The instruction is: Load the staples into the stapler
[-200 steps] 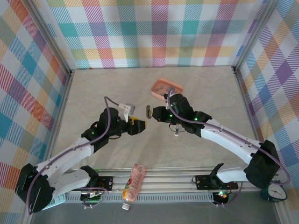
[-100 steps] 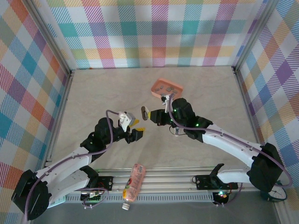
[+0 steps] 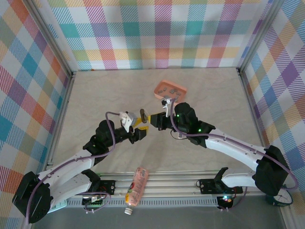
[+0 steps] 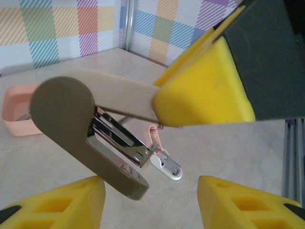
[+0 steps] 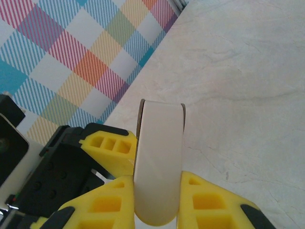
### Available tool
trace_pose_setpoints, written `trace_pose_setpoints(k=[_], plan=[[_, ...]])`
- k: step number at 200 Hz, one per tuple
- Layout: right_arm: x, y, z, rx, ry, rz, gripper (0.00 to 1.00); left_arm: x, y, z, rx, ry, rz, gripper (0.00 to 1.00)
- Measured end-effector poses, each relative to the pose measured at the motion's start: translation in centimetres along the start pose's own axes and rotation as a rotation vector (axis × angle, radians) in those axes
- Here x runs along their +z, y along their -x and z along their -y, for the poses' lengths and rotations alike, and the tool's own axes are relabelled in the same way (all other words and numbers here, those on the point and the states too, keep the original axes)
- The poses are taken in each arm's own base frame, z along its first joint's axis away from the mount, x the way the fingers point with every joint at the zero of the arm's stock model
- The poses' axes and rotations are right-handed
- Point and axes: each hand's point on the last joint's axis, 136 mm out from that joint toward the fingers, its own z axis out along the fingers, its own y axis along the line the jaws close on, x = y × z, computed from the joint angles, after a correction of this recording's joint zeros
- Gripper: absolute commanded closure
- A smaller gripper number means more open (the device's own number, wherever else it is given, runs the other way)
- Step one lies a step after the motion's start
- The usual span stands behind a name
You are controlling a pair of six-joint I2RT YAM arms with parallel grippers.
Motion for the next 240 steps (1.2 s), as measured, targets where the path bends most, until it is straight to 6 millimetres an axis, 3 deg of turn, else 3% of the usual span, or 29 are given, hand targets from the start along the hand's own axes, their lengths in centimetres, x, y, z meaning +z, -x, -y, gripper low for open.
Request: trace_pose_setpoints(k=[95,154,240], plan=[[0.0,-0.3,-0.2,-0.006,0.005,-0.005,0.82,0.3,-0.2,-0.9,-0.057,0.044,0.001,0.65],[0.0,-0.3,-0.2,-0.006,0.007,-0.007,0.83,0.3,-0.2,-0.9,-0.059,0.046,-0.002,0.69],[-0.3,-0.1,-0.1,-0.018,-0.007,-0.001,0.83,0.2,-0.8,-1.8,-0.086,0.097,-0.02,0.98]])
